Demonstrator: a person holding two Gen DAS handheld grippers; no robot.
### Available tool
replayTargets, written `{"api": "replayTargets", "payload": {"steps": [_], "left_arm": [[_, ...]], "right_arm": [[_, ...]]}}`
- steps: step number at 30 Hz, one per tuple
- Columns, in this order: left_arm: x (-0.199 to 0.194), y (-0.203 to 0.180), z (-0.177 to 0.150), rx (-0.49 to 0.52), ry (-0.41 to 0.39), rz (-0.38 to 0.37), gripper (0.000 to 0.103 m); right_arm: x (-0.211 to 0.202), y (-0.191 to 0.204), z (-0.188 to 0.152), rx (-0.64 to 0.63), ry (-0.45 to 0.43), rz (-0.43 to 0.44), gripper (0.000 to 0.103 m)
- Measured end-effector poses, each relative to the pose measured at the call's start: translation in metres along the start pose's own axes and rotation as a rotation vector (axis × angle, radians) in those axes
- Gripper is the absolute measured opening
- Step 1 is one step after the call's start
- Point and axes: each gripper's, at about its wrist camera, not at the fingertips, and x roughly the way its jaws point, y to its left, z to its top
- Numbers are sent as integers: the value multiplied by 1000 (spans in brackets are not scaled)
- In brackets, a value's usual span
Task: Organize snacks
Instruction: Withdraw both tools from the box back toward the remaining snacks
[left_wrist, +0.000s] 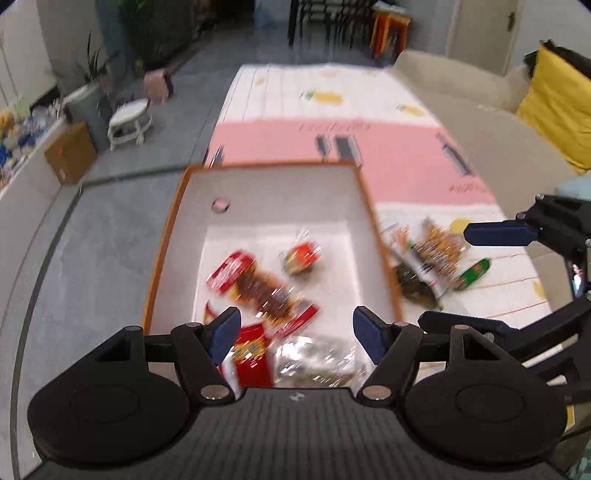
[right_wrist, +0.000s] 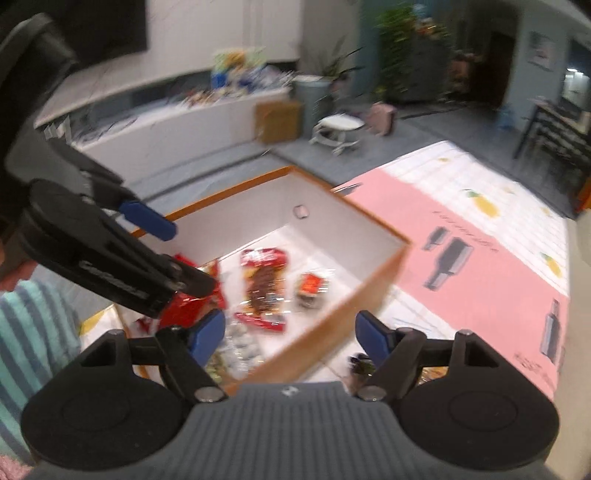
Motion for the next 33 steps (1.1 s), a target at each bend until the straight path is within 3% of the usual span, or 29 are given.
{"api": "replayTargets", "payload": {"steps": [8,15,22,33], "left_arm": [[-11,-60,-5,103,-107,-59,82],[6,-106,-10,183,-81,-110,82],[34,-128,-14,196,-22,-113,82],[76,-140,-10,207,45,-112,82]], "right_arm": [[-35,-32,-54,104,-97,-156,82],[-35,-61,-97,244,-107,-275,86],[-12,-86,-129,324,-52,-322,86],[17,-113,-152,392,13,-299,87]]}}
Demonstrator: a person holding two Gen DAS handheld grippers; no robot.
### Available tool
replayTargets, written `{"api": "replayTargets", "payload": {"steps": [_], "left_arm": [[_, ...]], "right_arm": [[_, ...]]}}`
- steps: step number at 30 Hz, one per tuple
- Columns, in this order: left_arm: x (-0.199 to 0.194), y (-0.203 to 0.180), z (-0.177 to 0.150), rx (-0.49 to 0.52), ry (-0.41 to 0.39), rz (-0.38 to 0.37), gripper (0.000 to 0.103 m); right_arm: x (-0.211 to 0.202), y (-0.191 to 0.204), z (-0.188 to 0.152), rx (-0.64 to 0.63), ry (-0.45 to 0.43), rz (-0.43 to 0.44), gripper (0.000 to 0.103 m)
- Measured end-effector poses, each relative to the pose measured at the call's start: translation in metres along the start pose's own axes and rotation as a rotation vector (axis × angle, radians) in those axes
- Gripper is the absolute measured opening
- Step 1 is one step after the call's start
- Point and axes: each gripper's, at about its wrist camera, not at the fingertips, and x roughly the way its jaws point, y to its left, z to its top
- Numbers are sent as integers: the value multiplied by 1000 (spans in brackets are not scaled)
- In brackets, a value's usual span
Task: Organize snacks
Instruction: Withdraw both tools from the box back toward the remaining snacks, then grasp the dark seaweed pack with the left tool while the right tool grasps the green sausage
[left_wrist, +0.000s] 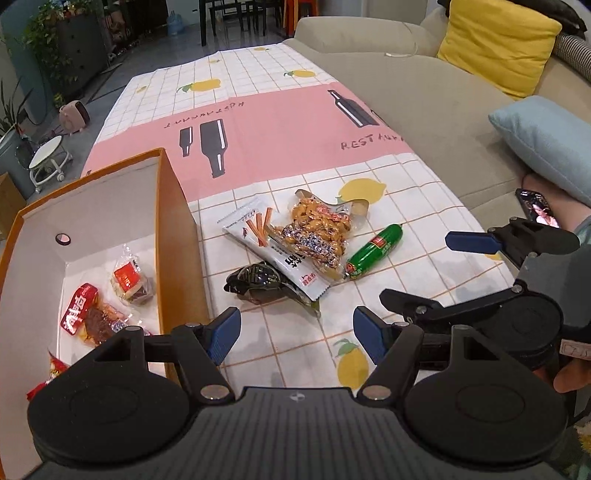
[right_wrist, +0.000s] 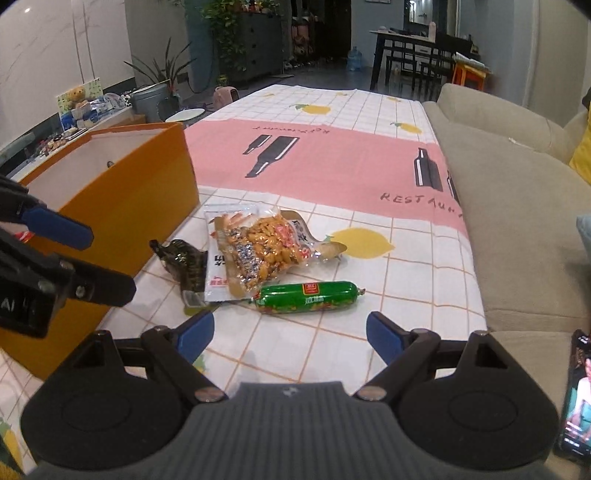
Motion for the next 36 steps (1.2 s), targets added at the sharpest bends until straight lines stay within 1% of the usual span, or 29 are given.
{"api": "replayTargets", "payload": {"steps": [3,5,8,13,16,19,20,22,25,26,28,30,31,32,33,34,36], "left_arm": [[8,2,3,3,7,8,81],[15,5,5,-11,15,7,81],[22,7,8,-28,17,6,77],[28,8,14,-58,-5,42,77],[32,8,20,-92,-9,73,77],[39,3,28,-82,-10,105,77],[42,0,29,-58,-11,113,74],[51,-7,32,4,9,151,74],[68,-15,30,95,60,217,69],[73,-16,28,113,79,225,68],[80,-19,25,147,102,234,68],[84,-22,22,195,106,262,68],[86,-24,22,219,110,276,68],[88,-25,22,231,114,282,67],[89,-24,22,237,117,282,61],[90,-24,22,239,122,284,58],[89,-23,22,240,116,279,56]], "right_arm": [[11,-4,2,15,-2,-7,87],[19,-7,3,39,-1,-5,87],[29,-14,6,96,7,2,87],[41,-18,12,153,18,19,86],[48,-22,18,197,34,-7,86],[56,-27,21,236,55,-37,85],[60,-28,22,244,65,-46,81],[66,-30,22,247,84,-60,76],[71,-30,22,251,90,-47,73],[72,-30,22,246,96,-38,68],[75,-27,21,227,113,-27,64],[75,-23,21,191,113,-34,60],[74,-22,20,177,115,-35,55],[74,-20,21,165,117,-35,47],[74,-20,21,155,120,-32,43],[73,-20,21,149,125,-24,40],[71,-19,20,134,138,-19,37]]}}
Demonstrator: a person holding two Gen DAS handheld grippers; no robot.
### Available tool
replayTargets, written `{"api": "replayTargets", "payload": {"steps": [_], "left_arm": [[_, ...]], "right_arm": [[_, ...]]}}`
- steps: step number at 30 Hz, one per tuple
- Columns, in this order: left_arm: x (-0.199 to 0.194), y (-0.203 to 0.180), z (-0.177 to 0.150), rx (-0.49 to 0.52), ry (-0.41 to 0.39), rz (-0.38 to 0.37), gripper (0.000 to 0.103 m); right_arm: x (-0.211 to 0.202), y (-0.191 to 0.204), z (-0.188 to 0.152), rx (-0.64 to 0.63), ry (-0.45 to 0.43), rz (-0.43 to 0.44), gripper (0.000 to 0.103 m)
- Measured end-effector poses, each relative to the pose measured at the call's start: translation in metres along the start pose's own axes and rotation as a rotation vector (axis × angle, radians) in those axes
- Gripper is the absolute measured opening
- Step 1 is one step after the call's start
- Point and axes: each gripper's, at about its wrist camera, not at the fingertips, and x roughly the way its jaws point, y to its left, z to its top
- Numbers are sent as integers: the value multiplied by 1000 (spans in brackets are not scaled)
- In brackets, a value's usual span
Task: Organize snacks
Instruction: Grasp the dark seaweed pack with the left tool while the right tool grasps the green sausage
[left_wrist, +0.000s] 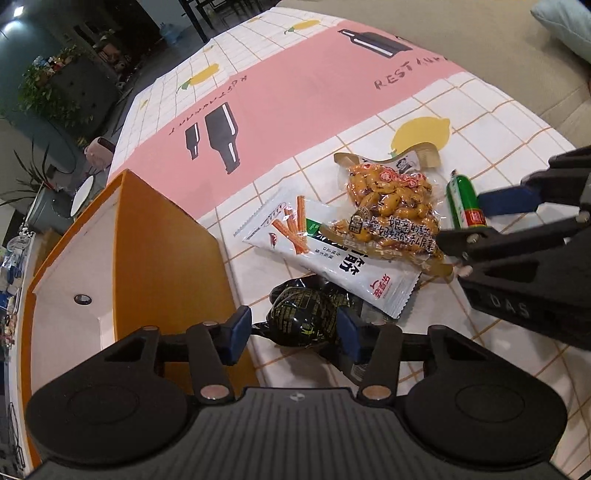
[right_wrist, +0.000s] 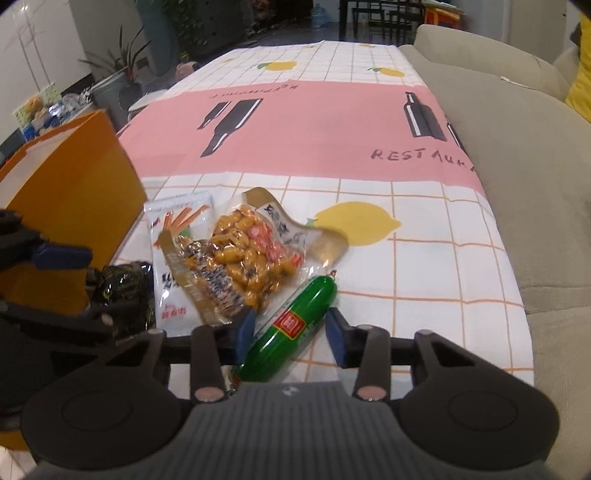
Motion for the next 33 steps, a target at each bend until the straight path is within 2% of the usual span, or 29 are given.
{"api": "replayTargets", "payload": {"steps": [4,5,10,14,19,22,27,28,30,33], "left_arm": [[-6,0,-4,1,-15,-18,47],[-8,0,-5,1,-6,-38,29],[-17,-8,-16,-20,6,-89,28],[-23,-12,-28,-78,11,-156,14],[-34,-15,-41,-132,-24,-218,14],[-41,-12,-45,-166,-44,-232,20],[-46,-4,-41,-144,-76,-156,44],[-46,-3,-39,-140,-77,-141,48],[-43,0,-32,-132,-68,-127,64],[-34,1,-23,-125,-35,-125,72]], "right_arm": [[-5,6,-5,-60,27,10,32],[-7,7,-7,-76,35,13,31],[-18,9,-18,-132,85,43,24],[-30,8,-31,-166,111,51,21],[-41,4,-42,-175,130,60,20],[-43,-1,-45,-161,119,75,21],[-43,-6,-45,-138,101,87,23],[-42,-7,-44,-134,100,90,26],[-42,-8,-43,-126,100,94,34],[-42,-10,-41,-115,101,93,36]]}}
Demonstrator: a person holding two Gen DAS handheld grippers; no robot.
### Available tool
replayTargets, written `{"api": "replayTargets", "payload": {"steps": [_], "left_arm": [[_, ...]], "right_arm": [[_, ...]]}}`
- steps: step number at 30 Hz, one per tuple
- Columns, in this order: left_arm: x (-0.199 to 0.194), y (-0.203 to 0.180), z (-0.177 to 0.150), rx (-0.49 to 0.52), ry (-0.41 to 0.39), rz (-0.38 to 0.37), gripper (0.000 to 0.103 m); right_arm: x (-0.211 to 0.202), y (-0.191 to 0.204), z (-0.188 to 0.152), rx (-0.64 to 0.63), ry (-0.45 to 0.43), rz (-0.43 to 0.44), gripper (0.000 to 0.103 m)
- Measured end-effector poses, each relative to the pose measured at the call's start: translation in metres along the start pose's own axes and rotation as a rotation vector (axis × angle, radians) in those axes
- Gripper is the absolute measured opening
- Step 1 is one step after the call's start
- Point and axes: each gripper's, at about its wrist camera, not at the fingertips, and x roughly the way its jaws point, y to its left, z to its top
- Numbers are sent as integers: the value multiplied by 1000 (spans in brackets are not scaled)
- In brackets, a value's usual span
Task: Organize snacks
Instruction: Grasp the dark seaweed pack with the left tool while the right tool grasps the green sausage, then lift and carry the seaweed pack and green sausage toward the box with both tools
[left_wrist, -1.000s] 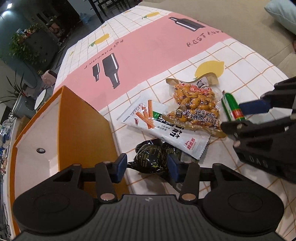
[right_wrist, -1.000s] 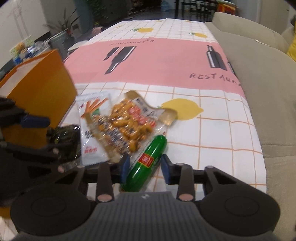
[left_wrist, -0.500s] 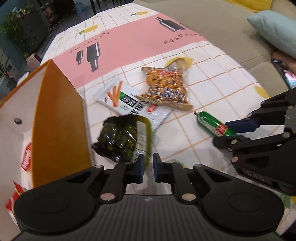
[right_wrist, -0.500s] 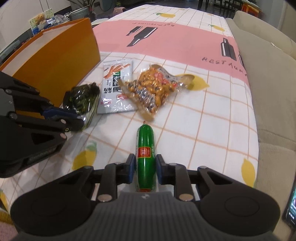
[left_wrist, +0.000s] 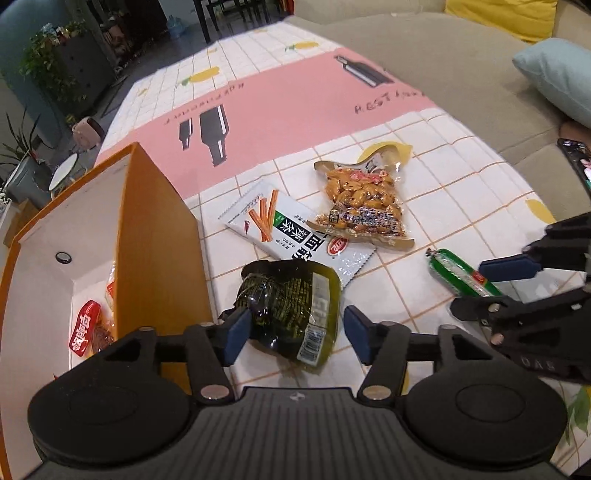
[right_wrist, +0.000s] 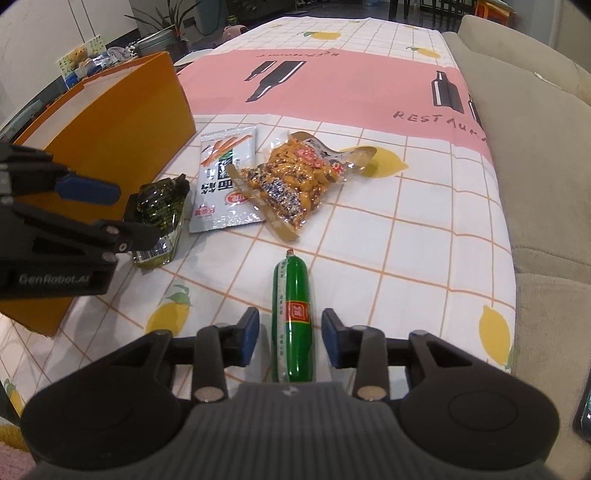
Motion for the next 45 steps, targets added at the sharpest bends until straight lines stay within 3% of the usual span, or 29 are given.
{"api": "replayTargets", "payload": {"steps": [7,12,15,18,21,27,31,33,38,45], "left_arm": [[36,-8,11,66,145,83,71],[42,-5,17,35,149,85,74],[41,-1,16,-5,135,64,61],[36,9,12,-81,109,-2,52],[31,14,7,-148,101,-91,42],[21,2,-9,-182,82,-219,39],[16,-6,-19,-183,79,-266,39],[13,-7,-22,-180,75,-265,42],[9,-1,-27,-224,37,-242,66],[11,-1,-15,-216,-29,-228,81]], "right_arm": [[0,-4,0,18,0,2,37],[2,-1,2,6,-4,10,37],[3,1,2,-11,-8,8,36],[3,2,2,-25,-9,4,21],[3,1,3,-21,-5,16,20],[1,4,0,-36,18,48,20],[-3,9,-7,-65,36,58,20],[-4,9,-9,-71,39,62,20],[-5,3,-9,-38,34,86,25],[-6,4,-9,-54,31,73,30]]}}
